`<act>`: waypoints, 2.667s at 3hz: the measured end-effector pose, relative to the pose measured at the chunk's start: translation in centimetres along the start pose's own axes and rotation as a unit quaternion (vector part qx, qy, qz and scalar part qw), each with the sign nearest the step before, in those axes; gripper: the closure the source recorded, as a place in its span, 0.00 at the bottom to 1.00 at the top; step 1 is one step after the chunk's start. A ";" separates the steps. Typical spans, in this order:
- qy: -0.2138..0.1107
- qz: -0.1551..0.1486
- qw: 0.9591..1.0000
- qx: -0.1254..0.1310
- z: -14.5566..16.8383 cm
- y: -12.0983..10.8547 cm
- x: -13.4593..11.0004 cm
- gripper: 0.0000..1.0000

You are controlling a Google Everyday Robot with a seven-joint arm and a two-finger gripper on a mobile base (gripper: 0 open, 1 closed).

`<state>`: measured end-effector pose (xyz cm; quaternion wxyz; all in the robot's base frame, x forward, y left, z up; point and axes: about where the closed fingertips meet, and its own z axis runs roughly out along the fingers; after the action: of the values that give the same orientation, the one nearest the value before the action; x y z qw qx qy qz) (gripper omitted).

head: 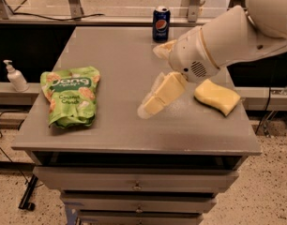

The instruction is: Move green rice chip bag near pepsi can

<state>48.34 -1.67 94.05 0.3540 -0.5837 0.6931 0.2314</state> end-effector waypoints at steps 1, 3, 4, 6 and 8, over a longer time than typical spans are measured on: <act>-0.053 0.016 0.998 -0.005 5.4 0.9 -1.5 0.00; -0.117 0.017 0.993 0.009 15.3 -0.3 -5.7 0.00; -0.122 0.030 0.992 0.006 18.5 -0.1 -6.3 0.00; -0.104 0.060 0.992 0.031 19.5 0.9 -3.4 0.40; -0.083 0.022 0.994 0.073 14.8 -0.3 -4.4 0.86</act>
Offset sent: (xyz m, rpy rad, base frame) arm 0.0592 0.1770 -0.0550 0.3075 -0.0841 -0.0068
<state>52.24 11.99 87.92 0.4472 -0.5199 0.6887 0.2354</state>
